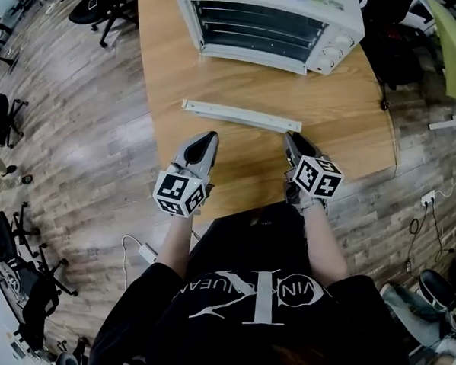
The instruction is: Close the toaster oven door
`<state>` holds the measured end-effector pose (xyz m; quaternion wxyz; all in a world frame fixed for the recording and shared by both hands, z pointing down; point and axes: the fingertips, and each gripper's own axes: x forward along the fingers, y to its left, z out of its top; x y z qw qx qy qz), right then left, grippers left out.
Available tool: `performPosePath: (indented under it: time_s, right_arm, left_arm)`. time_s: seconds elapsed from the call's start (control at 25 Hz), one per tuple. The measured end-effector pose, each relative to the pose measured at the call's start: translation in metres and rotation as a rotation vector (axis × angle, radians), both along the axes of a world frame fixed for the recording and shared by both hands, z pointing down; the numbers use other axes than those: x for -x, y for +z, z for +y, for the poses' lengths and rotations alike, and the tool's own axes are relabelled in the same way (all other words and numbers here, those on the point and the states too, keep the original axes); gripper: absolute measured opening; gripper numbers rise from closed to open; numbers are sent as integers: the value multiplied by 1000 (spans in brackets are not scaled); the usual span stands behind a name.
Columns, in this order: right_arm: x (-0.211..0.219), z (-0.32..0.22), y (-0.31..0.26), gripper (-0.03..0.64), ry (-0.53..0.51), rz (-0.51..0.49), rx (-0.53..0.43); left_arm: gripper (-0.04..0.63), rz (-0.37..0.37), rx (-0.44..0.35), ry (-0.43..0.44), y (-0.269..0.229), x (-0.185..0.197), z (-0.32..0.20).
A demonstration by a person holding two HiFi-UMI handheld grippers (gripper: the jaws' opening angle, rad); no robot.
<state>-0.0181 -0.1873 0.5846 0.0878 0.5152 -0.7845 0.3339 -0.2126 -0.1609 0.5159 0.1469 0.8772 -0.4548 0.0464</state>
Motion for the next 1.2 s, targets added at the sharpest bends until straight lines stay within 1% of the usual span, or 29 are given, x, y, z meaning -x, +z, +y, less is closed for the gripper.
performPosePath:
  time_s: [0.08, 0.24, 0.52, 0.84, 1.2]
  right_arm:
    - [4, -4, -2, 77, -5, 16, -2]
    - [7, -8, 3, 77, -8, 82, 3]
    - [4, -11, 9, 77, -10, 173, -10]
    - [4, -12, 0, 77, 1, 167, -57]
    - [4, -21, -43, 77, 2, 182, -171]
  left_arm:
    - [9, 4, -1, -2, 0, 0, 2]
    - [9, 6, -3, -2, 0, 2, 6]
    - [9, 22, -14, -29, -4, 10, 9]
    - [9, 19, -24, -65, -9, 30, 13]
    - [9, 29, -56, -119, -22, 50, 13]
